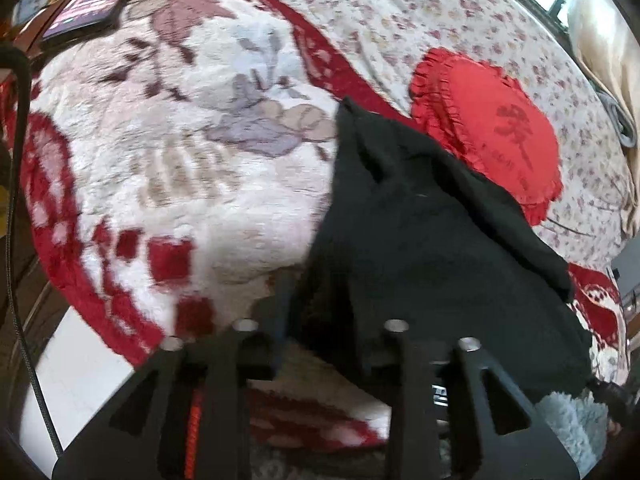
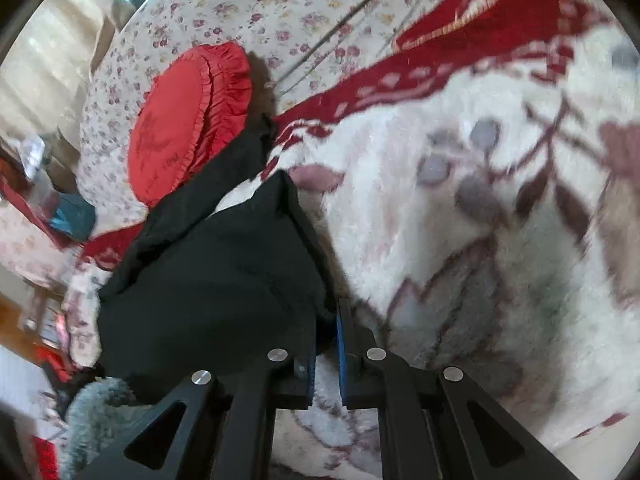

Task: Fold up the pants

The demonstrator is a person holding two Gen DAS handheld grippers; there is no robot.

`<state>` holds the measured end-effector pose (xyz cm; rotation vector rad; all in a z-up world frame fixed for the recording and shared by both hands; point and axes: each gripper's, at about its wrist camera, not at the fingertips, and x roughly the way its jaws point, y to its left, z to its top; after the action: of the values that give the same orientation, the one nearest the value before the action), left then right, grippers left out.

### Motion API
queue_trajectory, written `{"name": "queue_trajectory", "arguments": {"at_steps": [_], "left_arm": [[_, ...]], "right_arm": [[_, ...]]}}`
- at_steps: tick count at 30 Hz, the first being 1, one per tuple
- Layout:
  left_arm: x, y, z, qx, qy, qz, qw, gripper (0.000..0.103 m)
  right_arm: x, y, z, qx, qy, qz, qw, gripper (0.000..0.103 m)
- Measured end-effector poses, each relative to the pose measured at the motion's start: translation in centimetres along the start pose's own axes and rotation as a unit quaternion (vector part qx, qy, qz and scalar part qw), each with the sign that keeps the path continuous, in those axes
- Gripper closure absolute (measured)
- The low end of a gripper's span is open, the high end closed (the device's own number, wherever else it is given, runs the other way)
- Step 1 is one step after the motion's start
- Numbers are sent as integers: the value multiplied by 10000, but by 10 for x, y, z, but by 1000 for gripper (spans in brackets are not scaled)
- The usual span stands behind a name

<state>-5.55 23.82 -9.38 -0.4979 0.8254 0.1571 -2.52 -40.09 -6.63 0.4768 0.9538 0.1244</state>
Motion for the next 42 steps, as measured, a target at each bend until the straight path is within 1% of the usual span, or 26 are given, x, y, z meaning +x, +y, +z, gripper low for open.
{"name": "queue_trajectory", "arguments": {"at_steps": [2, 4, 6, 7, 9, 11, 13, 14, 16, 18, 19, 20, 21, 22, 24, 28, 31, 33, 34, 36, 40, 41, 42], "left_arm": [[-2, 6, 2, -56, 3, -2, 10000, 70], [-7, 6, 5, -35, -93, 277, 9996, 70], [-19, 2, 15, 21, -416, 638, 9971, 70], [-24, 0, 19, 26, -560, 694, 9960, 70], [-35, -12, 32, 93, -824, 648, 9944, 70], [-35, -32, 41, 334, -846, 452, 9948, 70], [-25, -59, 43, 716, -594, 72, 9956, 70], [-17, -70, 41, 919, -423, -54, 9949, 70], [2, -91, 31, 1322, -74, -163, 9911, 70], [18, -99, 22, 1564, 175, -74, 9875, 70], [26, -100, 19, 1625, 302, 6, 9862, 70], [29, -98, 17, 1590, 333, -3, 9867, 70], [29, -97, 18, 1522, 339, -43, 9878, 70], [30, -95, 20, 1461, 345, -68, 9886, 70], [31, -98, 18, 1552, 339, 4, 9873, 70], [35, -113, 12, 1814, 291, 207, 9828, 68], [38, -114, 10, 1865, 292, 276, 9816, 64], [37, -112, 8, 1870, 284, 300, 9815, 64], [37, -112, 8, 1864, 286, 304, 9816, 64], [38, -112, 8, 1841, 287, 301, 9820, 64], [37, -111, 7, 1800, 289, 311, 9827, 62], [38, -111, 7, 1798, 289, 311, 9828, 62], [37, -111, 7, 1793, 288, 310, 9829, 62]], "right_arm": [[-4, 3, 6, -134, -36, -346, 9993, 97], [-11, 4, 13, -216, -170, -684, 9973, 97], [-20, 6, 21, -341, -355, -1140, 9923, 97], [-25, 9, 28, -408, -484, -1201, 9907, 97], [-28, 17, 44, -518, -570, -1004, 9920, 95], [-22, 30, 64, -583, -529, -498, 9957, 94], [-4, 43, 85, -633, -345, -18, 9974, 91], [9, 51, 94, -669, -229, 148, 9974, 91], [38, 62, 112, -604, -13, 480, 9970, 91], [69, 60, 127, -217, 299, 793, 9962, 90], [87, 56, 135, 84, 429, 766, 9961, 90], [98, 53, 139, 216, 471, 744, 9959, 90], [108, 51, 143, 311, 538, 709, 9955, 88], [120, 49, 148, 365, 603, 588, 9958, 87], [131, 45, 152, 389, 709, 516, 9954, 84], [134, 41, 157, 532, 671, 551, 9948, 83], [129, 39, 154, 619, 662, 624, 9939, 78], [128, 41, 149, 634, 683, 719, 9930, 70], [128, 43, 146, 617, 665, 763, 9930, 68], [128, 47, 144, 599, 625, 842, 9927, 56], [134, 55, 147, 322, 713, 812, 9936, 57], [134, 56, 147, 169, 735, 730, 9945, 68], [133, 56, 148, 107, 807, 612, 9948, 76]]}}
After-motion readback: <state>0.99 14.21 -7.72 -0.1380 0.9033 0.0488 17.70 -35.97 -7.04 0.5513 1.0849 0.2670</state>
